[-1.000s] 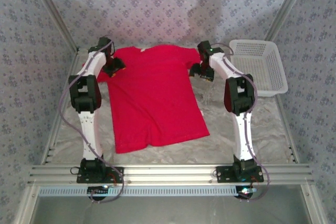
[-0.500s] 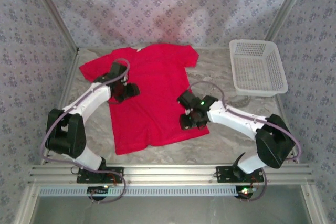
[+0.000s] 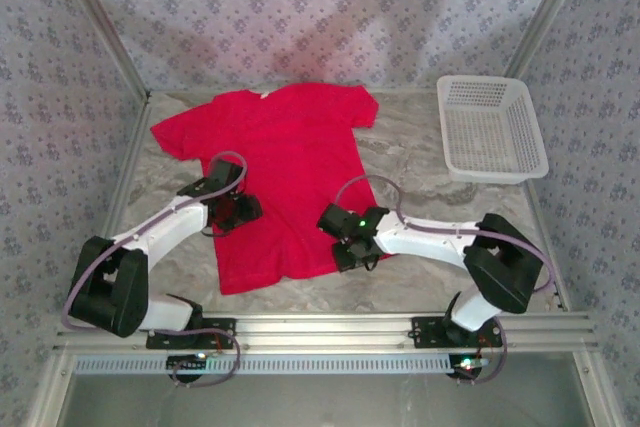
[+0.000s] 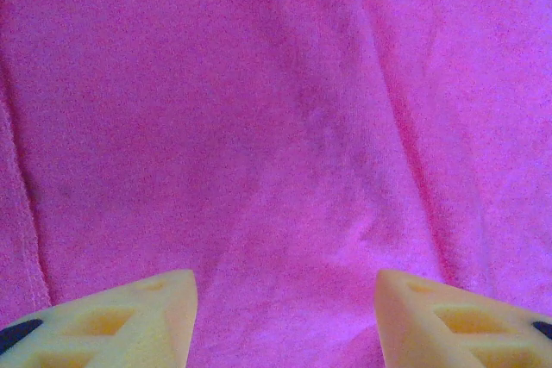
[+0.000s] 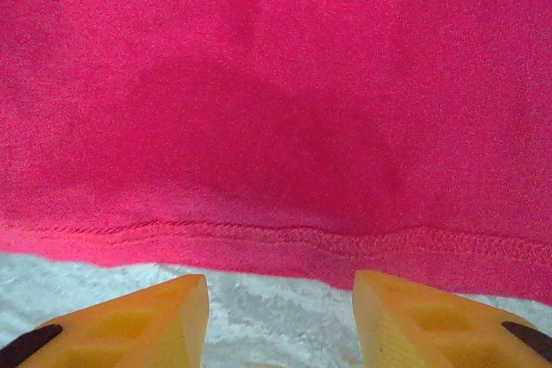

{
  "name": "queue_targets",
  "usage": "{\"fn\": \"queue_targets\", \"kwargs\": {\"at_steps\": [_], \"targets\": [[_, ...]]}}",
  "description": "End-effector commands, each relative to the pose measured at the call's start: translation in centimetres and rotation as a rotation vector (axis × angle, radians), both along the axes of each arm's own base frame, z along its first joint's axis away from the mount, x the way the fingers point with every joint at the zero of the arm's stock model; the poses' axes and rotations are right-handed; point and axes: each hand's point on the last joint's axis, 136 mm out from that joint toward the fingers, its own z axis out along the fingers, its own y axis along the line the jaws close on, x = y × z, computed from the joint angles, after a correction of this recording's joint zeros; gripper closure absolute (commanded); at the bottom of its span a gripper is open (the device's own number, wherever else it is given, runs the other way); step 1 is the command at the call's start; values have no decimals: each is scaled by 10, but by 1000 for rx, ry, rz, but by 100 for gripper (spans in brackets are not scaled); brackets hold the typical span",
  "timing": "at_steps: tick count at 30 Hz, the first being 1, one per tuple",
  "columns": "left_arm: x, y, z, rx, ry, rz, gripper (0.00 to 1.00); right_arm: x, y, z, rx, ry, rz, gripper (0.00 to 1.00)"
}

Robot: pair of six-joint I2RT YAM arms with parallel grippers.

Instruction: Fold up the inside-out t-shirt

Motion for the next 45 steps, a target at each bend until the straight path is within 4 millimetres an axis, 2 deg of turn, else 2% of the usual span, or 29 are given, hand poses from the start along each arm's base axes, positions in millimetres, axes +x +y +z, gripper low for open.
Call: {"fn": "queue_targets", "kwargs": {"at_steps": [1,6,13,17,20,22,25,31,32,33,34,36,39,42,45], "targets": [[1,5,1,16,-22,15,44,12,-7,-7,-59,-24,-23,51],[0,6,3,17,-22,13,45,18,-6,-10,-75,-32,-7,68],[4,4,20,8,-56,10,47,19,-8,-3,-90,-38,-10,93],[4,1,29,6,-80,-9,47,20,-9,7,-82,-50,-13,98],[4,-8,38,-4,-121,-55,47,19,-9,17,-71,-54,-14,100],[4,-21,47,-14,-169,-121,46,19,-7,27,-53,-57,-9,100],[-1,-53,67,-53,-267,-268,41,21,-2,48,5,-68,-4,100],[-31,-126,105,-146,-544,-625,29,39,4,83,243,-43,-80,100],[-40,-136,106,-175,-581,-675,20,43,4,86,279,-36,-95,100],[-48,-147,110,-212,-633,-714,6,46,4,90,315,-26,-103,100],[-55,-155,110,-239,-665,-745,1,50,4,94,343,-29,-109,100],[-67,-171,112,-277,-712,-799,0,57,3,100,383,-33,-129,100],[-77,-191,101,-244,-711,-852,0,59,4,104,420,-16,-144,100],[-78,-209,81,-146,-691,-896,0,61,3,106,439,-11,-158,100],[-69,-217,61,-31,-674,-895,0,61,1,109,450,-16,-164,100]]}}
